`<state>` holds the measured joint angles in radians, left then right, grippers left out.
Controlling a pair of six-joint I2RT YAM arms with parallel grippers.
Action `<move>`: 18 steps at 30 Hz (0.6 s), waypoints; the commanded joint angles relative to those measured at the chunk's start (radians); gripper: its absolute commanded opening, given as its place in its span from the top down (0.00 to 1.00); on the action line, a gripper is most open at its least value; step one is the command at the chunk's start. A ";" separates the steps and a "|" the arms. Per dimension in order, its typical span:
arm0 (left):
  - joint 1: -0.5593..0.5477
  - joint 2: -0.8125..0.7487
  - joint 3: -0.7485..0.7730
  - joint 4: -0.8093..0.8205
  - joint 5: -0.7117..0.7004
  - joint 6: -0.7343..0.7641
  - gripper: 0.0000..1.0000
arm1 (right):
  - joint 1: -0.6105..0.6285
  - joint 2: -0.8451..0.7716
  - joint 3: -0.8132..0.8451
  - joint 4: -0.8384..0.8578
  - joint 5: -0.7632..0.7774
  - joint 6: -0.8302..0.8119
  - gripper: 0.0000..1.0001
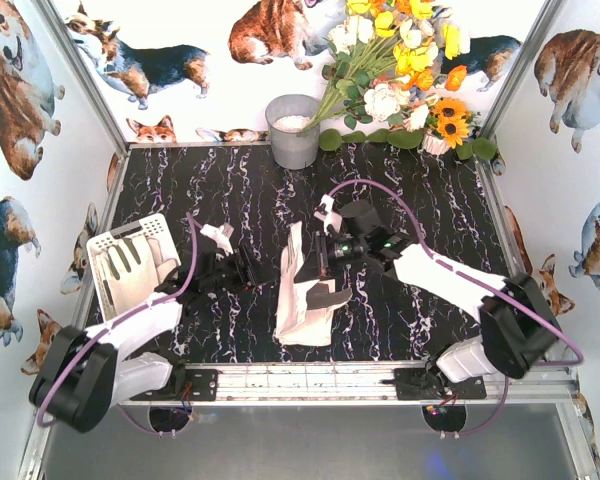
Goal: Put the gloves into the storage basket
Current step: Pair the glove with the glove.
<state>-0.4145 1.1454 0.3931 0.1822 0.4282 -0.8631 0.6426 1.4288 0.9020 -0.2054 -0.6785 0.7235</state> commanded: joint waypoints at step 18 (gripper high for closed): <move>0.005 -0.082 -0.063 0.638 0.309 -0.271 0.46 | -0.111 -0.179 -0.027 0.448 -0.377 0.146 1.00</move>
<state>-0.4110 1.0554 0.3325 0.6651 0.6964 -1.0718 0.5518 1.2831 0.8951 0.1200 -1.0317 0.8291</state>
